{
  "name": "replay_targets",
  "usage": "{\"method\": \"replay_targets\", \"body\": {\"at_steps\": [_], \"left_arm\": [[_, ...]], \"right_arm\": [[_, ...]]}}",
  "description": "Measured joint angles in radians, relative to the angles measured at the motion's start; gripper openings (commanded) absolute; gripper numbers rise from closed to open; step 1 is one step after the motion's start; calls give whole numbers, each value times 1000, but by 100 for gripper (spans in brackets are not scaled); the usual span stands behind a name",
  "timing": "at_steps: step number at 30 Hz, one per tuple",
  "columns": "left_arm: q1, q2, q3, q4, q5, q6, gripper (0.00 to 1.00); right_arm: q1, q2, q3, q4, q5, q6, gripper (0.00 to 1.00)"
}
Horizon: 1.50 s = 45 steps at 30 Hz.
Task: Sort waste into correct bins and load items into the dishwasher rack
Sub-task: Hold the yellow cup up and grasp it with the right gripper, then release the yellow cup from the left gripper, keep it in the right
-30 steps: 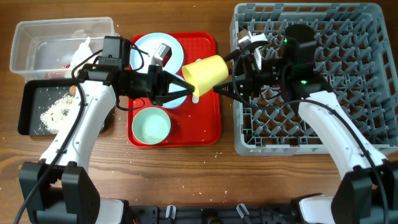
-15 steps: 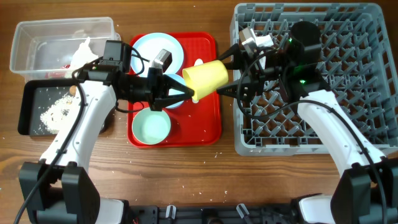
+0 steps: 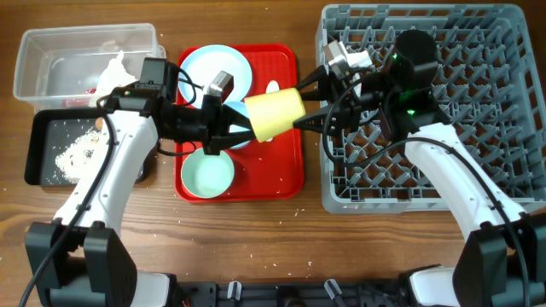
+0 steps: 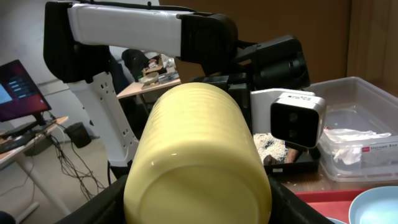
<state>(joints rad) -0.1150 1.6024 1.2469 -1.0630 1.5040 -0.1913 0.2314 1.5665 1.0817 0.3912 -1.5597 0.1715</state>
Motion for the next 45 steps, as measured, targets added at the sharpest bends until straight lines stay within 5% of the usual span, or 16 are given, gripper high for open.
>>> {"method": "replay_targets", "body": {"at_steps": [38,45], "left_arm": [[24,0,0,25,-153,34,14],[45,0,0,127,-132,39,16]], "right_arm": [[33,6,0,-106,19,7,46],[32,6,0,-116,51,7,46]]}}
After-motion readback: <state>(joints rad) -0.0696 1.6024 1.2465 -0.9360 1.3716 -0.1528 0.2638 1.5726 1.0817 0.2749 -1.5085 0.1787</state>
